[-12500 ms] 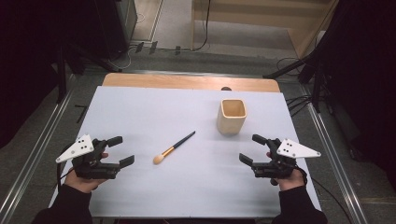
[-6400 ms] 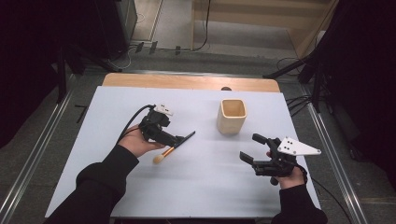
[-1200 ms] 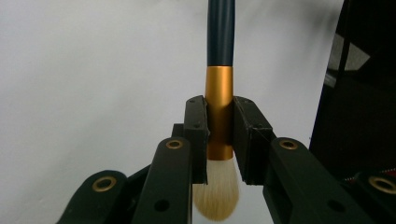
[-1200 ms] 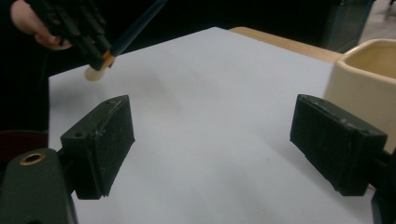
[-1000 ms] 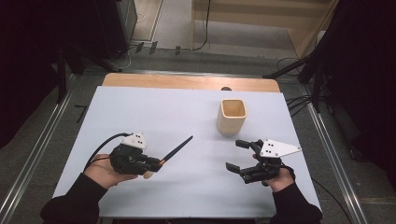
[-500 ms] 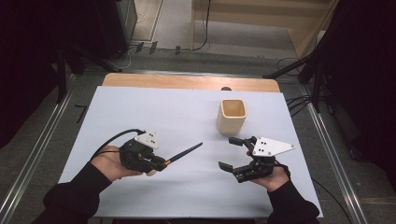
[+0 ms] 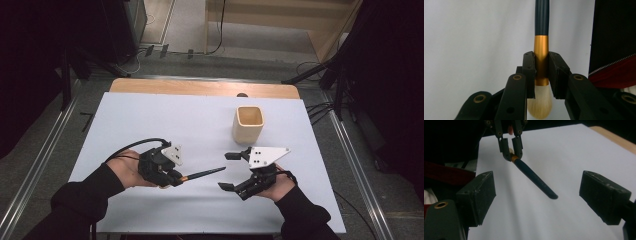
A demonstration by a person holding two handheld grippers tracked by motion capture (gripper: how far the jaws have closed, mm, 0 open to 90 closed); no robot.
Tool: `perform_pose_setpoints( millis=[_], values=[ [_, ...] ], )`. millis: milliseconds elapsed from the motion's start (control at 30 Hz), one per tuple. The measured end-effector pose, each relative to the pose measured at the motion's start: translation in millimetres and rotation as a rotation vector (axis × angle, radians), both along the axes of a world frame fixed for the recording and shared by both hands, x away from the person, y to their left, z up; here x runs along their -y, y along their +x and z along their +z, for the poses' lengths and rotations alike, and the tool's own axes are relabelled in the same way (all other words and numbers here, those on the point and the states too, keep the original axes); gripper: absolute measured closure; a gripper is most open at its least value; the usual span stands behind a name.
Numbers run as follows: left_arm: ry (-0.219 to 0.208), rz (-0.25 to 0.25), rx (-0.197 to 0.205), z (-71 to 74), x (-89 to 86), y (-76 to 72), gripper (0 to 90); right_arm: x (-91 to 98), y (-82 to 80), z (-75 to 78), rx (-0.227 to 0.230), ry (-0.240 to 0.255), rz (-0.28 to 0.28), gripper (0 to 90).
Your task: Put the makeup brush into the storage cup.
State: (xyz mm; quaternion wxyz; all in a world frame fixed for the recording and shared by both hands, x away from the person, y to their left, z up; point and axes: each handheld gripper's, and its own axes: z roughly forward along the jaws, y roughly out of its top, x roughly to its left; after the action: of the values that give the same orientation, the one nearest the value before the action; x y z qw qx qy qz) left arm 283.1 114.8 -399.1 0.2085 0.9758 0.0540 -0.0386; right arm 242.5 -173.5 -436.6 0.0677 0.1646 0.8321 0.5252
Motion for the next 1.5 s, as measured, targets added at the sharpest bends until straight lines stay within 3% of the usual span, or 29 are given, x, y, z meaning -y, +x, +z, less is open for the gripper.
perform_pose_setpoints(
  millis=[133, 233, 333, 367, 433, 467, 567, 800, 1033, 1067, 1133, 1167, 1500],
  values=[
    [0.027, -0.028, -0.003, 2.7, 5.7, 1.1, 77.7, -10.4, 5.2, -2.5, -0.032, -0.04, 0.026, 16.9],
    [0.078, -0.087, 0.035, 4.8, 10.8, 0.6, 77.7, -18.8, 8.9, -4.2, -0.051, -0.075, 0.055, 18.8],
    [0.09, -0.096, 0.034, 5.8, 12.6, 1.3, 77.7, -22.2, 10.5, -4.7, -0.054, -0.08, 0.062, 18.8],
    [0.101, -0.096, 0.017, 6.5, 13.6, 3.4, 77.7, -23.6, 11.0, -4.8, -0.059, -0.085, 0.062, 18.8],
    [0.107, -0.109, 0.026, 7.3, 14.9, 4.3, 77.7, -27.4, 11.9, -5.7, -0.072, -0.091, 0.068, 18.9],
    [0.114, -0.113, 0.009, 7.5, 15.8, 6.1, 77.7, -29.3, 12.4, -6.3, -0.079, -0.097, 0.073, 19.0],
    [0.138, -0.135, 0.021, 7.1, 18.7, 6.9, 77.7, -35.0, 13.9, -9.3, -0.084, -0.118, 0.095, 20.2],
    [0.196, -0.173, 0.02, 7.7, 26.4, 10.6, 77.7, -45.7, 18.8, -17.6, -0.13, -0.154, 0.123, 30.4],
    [0.232, -0.196, 0.031, 3.5, 31.3, 11.4, 77.6, -53.9, 23.7, -26.4, -0.188, -0.179, 0.136, 44.7],
    [0.244, -0.199, 0.033, 1.4, 33.0, 11.7, 77.6, -55.4, 25.5, -28.8, -0.205, -0.19, 0.137, 49.9],
    [0.247, -0.201, 0.033, 0.4, 33.7, 11.3, 77.7, -55.8, 25.9, -29.5, -0.21, -0.192, 0.134, 52.4],
    [0.25, -0.204, 0.031, -0.2, 34.6, 11.6, 77.6, -56.9, 26.7, -30.7, -0.218, -0.197, 0.13, 58.9],
    [0.253, -0.212, 0.021, -5.0, 42.3, 10.0, 77.6, -62.2, 27.8, -36.3, -0.278, -0.209, 0.163, 75.2]
  ],
)
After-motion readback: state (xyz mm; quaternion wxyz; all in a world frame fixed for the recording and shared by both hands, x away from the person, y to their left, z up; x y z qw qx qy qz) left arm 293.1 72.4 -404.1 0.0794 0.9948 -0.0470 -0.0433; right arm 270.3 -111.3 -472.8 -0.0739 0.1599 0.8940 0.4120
